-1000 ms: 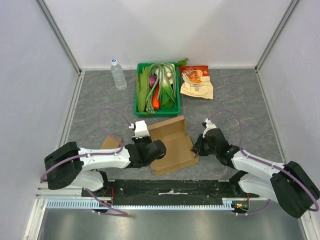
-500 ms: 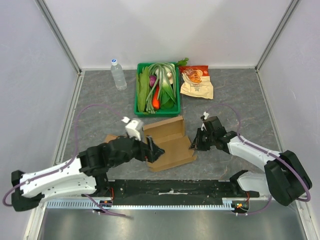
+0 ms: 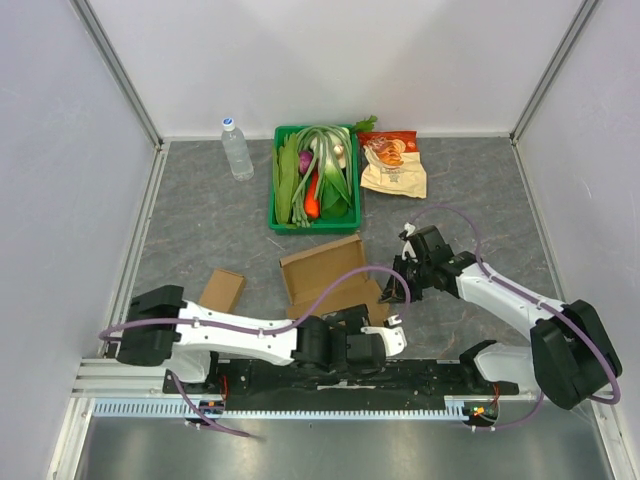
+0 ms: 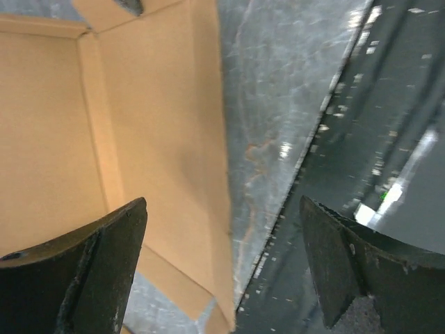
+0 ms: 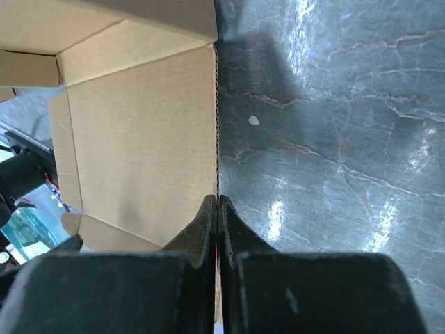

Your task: Fold the paper box

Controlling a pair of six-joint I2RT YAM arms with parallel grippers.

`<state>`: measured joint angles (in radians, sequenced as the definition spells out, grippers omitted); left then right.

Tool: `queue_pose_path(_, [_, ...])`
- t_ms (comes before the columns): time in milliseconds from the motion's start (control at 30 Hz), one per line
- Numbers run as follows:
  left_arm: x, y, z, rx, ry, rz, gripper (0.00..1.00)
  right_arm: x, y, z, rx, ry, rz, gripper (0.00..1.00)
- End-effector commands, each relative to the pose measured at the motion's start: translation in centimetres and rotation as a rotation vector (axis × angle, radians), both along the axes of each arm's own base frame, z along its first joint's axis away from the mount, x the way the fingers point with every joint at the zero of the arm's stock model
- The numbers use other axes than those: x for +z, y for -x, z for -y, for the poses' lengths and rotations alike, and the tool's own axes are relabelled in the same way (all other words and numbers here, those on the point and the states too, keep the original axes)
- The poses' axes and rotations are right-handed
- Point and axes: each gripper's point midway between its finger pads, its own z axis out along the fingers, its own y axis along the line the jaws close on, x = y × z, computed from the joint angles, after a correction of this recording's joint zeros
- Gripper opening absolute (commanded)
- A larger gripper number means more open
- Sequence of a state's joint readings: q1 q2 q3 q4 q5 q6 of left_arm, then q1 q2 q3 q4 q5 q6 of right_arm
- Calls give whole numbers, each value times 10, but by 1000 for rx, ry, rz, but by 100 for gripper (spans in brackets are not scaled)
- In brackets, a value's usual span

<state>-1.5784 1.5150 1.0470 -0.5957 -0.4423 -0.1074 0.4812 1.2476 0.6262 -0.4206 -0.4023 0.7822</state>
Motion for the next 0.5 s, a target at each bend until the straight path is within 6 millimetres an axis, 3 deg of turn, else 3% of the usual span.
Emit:
queue_pose_path(0, [10, -34, 13, -6, -68, 250, 91, 10, 7, -1, 13, -26, -27, 0])
queue_pose_path(133, [2, -49, 15, 49, -79, 300, 69, 13, 8, -2, -3, -44, -27, 0])
queue_pose_path(200, [0, -53, 13, 71, -83, 300, 50, 20, 8, -5, -4, -72, -27, 0])
queue_pose_path(233, [-2, -55, 11, 74, -94, 293, 35, 26, 6, -6, -3, -84, -11, 3])
queue_pose_path(267, [0, -55, 12, 103, -69, 274, 28, 31, 5, -6, 32, -94, 25, 14])
queue_pose_path(300, [1, -53, 11, 103, -69, 260, 22, 42, -1, -8, 62, -106, 78, 57])
queue_pose_path(333, [8, -53, 12, 111, -47, 241, 15, 53, -5, -6, 92, -104, 149, 68])
queue_pose_path(367, [16, -50, 17, 137, -4, 206, 13, 52, -11, 10, 57, -38, 158, 78])
queue_pose_path(400, [19, -43, 19, 135, 18, 142, 12, 66, -22, 18, 59, -25, 223, 91])
queue_pose_path(467, [34, -40, 20, 195, 84, 48, 9, 95, -44, 42, -38, -27, 339, 97])
